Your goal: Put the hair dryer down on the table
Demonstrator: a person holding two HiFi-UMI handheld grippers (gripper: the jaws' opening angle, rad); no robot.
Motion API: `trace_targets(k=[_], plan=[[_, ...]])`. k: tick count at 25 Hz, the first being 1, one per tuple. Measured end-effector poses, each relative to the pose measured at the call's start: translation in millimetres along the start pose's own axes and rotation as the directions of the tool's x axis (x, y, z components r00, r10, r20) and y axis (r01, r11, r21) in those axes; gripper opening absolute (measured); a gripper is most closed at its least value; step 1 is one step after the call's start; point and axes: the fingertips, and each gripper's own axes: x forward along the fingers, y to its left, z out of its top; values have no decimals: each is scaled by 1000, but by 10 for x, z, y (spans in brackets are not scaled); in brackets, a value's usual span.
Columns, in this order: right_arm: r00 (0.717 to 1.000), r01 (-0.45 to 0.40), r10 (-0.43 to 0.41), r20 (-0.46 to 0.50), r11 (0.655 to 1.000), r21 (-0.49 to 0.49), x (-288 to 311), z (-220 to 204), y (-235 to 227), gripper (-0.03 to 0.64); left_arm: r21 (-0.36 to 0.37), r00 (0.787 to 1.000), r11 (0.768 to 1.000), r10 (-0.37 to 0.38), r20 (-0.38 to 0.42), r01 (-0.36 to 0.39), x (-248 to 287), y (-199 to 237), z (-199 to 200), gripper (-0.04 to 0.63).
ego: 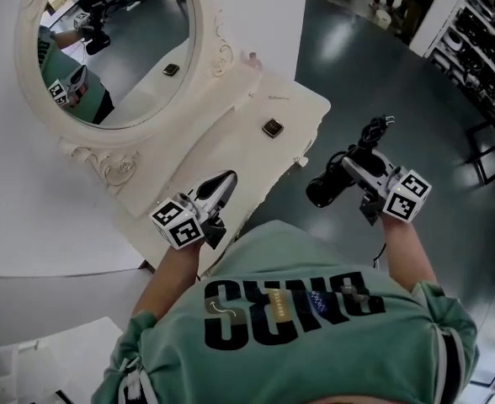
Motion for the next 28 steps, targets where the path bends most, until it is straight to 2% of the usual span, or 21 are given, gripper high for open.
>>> trace_targets(k=[7, 11, 14, 17, 21, 24, 26, 28], plan=[[987, -138, 131, -95, 987, -77, 251, 162, -625, 156, -16, 984, 988, 152, 92, -151, 441, 151, 108, 9], [972, -192, 173, -159, 975, -116, 554, 122, -678, 156, -4, 974, 978, 207, 95, -208, 296, 249, 124, 11], [959, -223, 180, -218, 956, -189, 902, 66, -603, 156, 2, 970, 974, 225, 95, -226, 71, 381, 144, 11], [933, -285, 200, -298, 919, -274, 1297, -47, -460, 156, -3, 964, 969, 247, 98, -247, -206, 516, 156, 9], [882, -388, 222, -416, 843, -374, 1896, -217, -237, 156, -16, 950, 956, 293, 110, -293, -604, 709, 147, 11], [851, -438, 224, -476, 802, -406, 2368, -344, -124, 156, -42, 937, 945, 327, 125, -325, -881, 844, 129, 11], [841, -442, 227, -490, 811, -382, 2694, -424, -93, 156, -52, 929, 938, 346, 130, -342, -1050, 916, 95, 11], [841, -429, 235, -488, 838, -336, 3011, -511, -85, 156, -60, 921, 931, 365, 134, -360, -1210, 986, 46, 11]])
